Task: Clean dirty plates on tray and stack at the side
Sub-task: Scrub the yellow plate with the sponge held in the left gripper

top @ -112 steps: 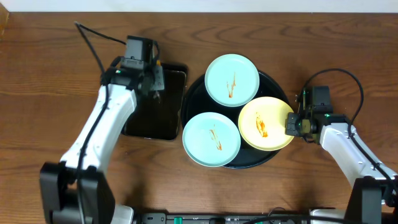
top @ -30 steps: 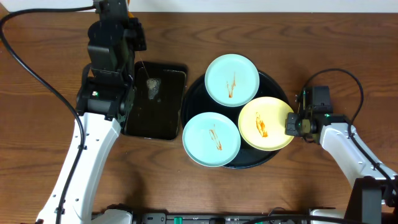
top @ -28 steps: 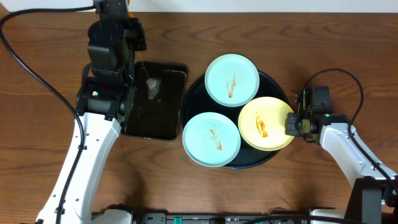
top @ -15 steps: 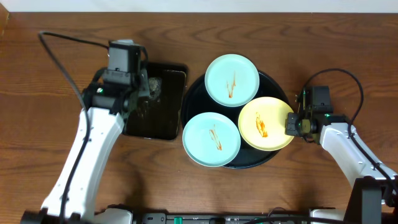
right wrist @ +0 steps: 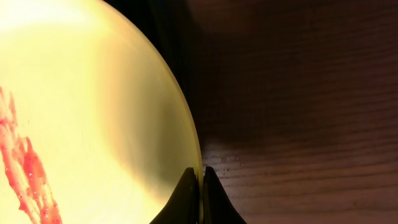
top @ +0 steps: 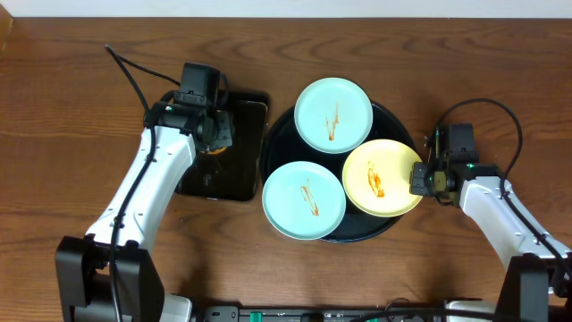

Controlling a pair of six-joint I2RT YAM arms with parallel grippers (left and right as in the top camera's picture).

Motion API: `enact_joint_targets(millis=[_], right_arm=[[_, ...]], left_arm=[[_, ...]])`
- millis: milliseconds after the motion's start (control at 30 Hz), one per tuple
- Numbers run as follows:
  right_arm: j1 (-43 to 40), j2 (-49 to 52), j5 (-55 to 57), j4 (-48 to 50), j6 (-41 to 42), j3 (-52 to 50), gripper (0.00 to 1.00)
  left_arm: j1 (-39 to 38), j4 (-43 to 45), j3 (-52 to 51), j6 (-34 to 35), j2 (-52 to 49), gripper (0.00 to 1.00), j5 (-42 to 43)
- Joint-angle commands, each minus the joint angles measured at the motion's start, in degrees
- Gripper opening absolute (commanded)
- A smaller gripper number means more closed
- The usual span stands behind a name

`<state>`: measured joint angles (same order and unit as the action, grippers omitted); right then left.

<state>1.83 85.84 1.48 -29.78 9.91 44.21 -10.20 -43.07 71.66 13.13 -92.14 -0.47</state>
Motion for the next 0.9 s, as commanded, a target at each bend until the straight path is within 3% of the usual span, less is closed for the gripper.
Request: enact_joint_targets(millis=[0,200,567,767,867], right_arm=[[-0.35,0.74,1.44,-0.92,-0.74,-0.13,0.01],[-0.35,0.74,1.31,-1.31,-0.76,-0.13,0.01],[-0.24,0.74,1.03,-1.29,-0.79,-0.11,0.01],[-0.24,0.74,0.13,-1.33,-0.76,-0.11,0.01],[-0.24,0.74,-0.07,-1.46,-0.76,-0.11,0.01]], left_arm=[[0.09,-0.17,0.11,0.07,0.63,0.08,8.00],[-0.24,-0.07,0.39,0.13,0.63,0.07,20.70],[-11.98,4.15,3.08,-0.57,0.31,0.07,22.10],[-17.90,12.00,4.02,-0.26,-4.17,0.07,37.42],[-19.74,17.33,4.02,3.39,-7.32,0.07,45.64]])
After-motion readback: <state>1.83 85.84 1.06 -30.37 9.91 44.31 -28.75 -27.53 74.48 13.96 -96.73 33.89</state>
